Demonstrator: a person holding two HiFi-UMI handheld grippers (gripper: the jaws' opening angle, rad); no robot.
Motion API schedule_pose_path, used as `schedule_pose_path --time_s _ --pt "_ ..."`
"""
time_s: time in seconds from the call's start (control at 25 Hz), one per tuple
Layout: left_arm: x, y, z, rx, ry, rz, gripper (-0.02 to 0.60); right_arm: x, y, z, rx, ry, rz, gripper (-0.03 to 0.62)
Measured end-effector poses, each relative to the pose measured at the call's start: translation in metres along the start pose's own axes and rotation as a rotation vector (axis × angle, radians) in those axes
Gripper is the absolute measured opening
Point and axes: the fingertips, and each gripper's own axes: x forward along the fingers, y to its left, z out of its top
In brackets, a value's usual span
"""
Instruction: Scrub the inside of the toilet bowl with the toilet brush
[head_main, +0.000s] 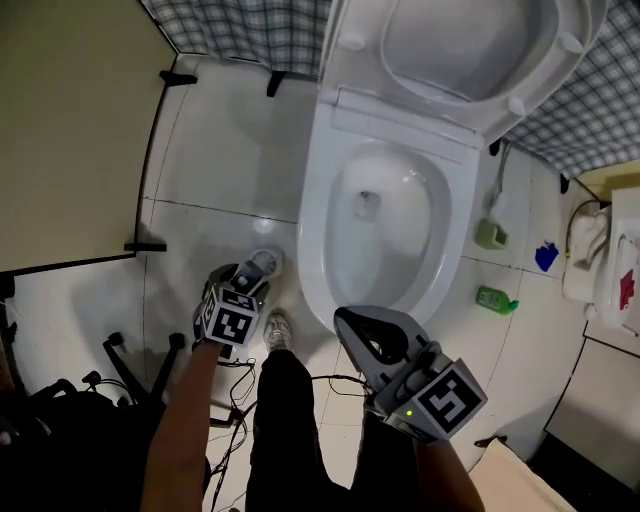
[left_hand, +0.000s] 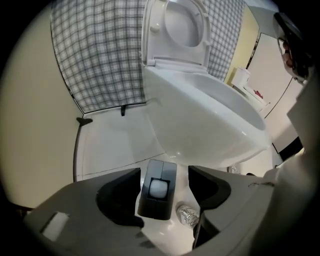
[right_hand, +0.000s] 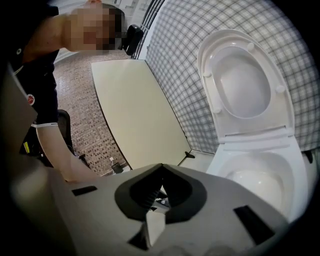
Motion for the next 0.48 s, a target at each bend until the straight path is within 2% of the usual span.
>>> schedule_pose_path --time_s 0.24,0.36,0.48 --pt "0.029 0.006 -0.018 0.035 0.073 -0.026 0.287 0.015 -0.005 -0.007 0.014 0.004 -0.024 0.000" --pt "0.040 0.007 -0.025 0.066 0.112 -0.030 0.248 0.020 -0.005 -0.009 0.026 0.001 -0.034 0.000" --pt "0.044 0.010 -0.023 0.113 0.115 -0.014 0.218 0.021 -0.007 -0.011 0.036 0.001 -0.046 0.000"
